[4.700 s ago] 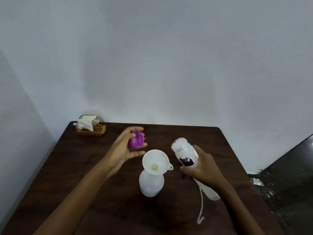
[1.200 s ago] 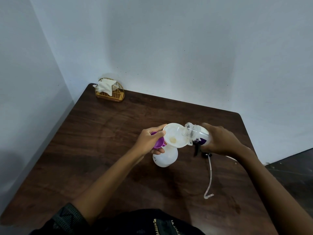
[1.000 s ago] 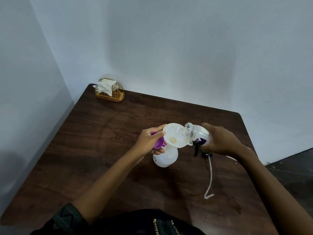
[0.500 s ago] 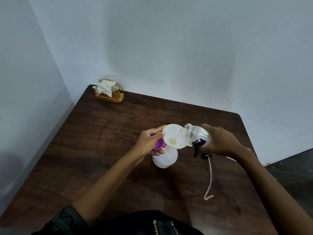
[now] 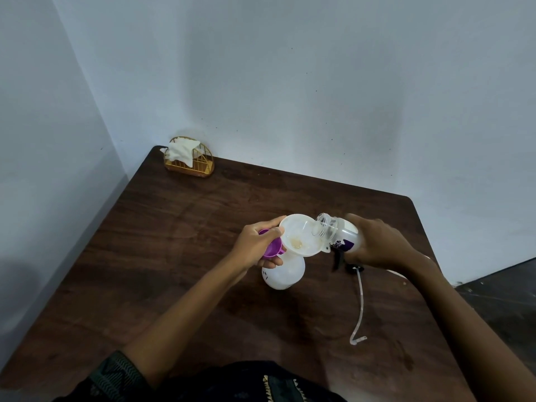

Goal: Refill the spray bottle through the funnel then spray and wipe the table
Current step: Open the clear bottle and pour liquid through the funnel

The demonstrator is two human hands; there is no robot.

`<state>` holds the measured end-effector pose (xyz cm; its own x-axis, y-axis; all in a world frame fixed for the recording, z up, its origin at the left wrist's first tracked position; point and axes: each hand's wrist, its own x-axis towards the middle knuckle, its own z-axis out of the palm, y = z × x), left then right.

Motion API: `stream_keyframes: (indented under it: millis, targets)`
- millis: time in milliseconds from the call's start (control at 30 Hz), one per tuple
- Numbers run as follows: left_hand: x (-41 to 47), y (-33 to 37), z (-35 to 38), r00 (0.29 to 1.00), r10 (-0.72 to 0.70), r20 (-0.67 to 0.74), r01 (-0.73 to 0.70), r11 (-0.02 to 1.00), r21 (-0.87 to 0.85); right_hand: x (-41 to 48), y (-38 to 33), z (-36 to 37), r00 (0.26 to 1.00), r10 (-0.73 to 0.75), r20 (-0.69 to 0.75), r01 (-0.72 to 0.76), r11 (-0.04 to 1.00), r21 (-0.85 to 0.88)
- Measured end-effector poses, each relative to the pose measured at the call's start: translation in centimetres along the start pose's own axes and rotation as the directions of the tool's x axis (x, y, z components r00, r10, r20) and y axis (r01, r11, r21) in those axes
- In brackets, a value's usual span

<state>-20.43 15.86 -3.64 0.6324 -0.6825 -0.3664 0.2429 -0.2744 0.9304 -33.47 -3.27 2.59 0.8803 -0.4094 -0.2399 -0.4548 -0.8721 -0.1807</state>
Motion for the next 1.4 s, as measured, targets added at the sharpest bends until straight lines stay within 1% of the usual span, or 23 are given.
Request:
stream_keyframes:
  millis: [500,633,1400]
  targets:
    - [-0.02,0.08,0.08,1.0,-0.025,-0.009,0.024,1.0,-0.01,0.01,0.03,0.01,1.0,-0.012,0.006,0.012,1.0,-0.003]
    - [-0.07,0.08,0.06,1.0,-0.016,-0.011,0.016,1.0,-0.006,0.07,0.07,0.1,1.0,0.004,-0.019,-0.004,1.0,-0.003]
    - [-0.11,0.11,0.08,1.0,-0.013,-0.011,0.013,1.0,-0.002,0.01,-0.01,0.04,1.0,-0.019,-0.019,0.019,1.0,-0.019]
